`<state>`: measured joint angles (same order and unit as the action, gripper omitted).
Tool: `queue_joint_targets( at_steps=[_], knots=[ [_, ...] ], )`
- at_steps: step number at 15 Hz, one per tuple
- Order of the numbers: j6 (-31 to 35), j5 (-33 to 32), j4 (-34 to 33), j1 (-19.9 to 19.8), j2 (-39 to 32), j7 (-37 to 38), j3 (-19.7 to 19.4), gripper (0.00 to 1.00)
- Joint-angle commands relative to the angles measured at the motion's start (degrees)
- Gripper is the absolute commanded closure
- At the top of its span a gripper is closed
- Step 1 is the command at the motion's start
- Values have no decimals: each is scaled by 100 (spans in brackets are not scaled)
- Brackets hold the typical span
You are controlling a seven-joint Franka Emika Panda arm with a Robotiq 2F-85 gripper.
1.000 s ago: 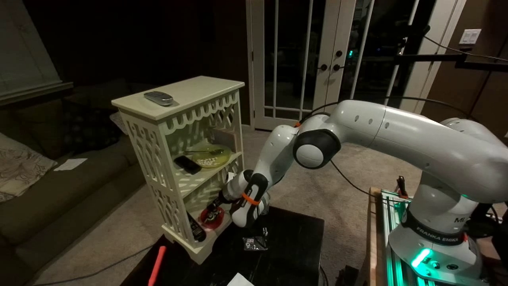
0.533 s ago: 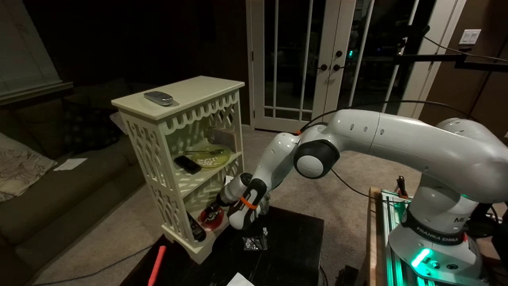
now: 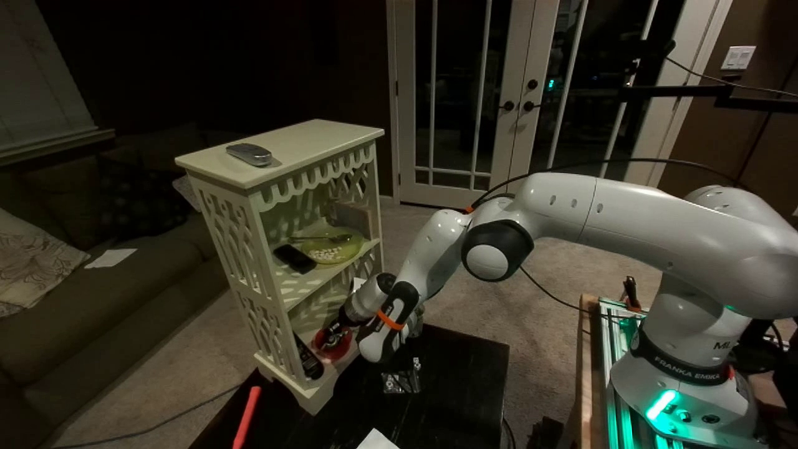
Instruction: Remove the toy car from the bowl
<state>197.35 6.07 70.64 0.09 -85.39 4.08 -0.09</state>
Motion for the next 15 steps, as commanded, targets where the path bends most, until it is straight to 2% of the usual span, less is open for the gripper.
queue_joint_targets(
  at_steps=[1, 3, 5, 7, 10, 13, 15],
  knots=[
    [-99, -165, -24, -89, 0, -81, 108, 70],
    [-87, -187, -29, -101, 0, -84, 132, 84],
    [-82, -182, -41, -85, 5, -81, 121, 93],
    [-37, -239, -47, -120, 5, -79, 210, 92],
    [150, -489, -3, -271, 43, -75, 560, 92],
    [583, -814, 490, -484, 343, -48, 933, 92],
    [1035, -942, 819, -575, 528, -12, 1012, 92]
  ],
)
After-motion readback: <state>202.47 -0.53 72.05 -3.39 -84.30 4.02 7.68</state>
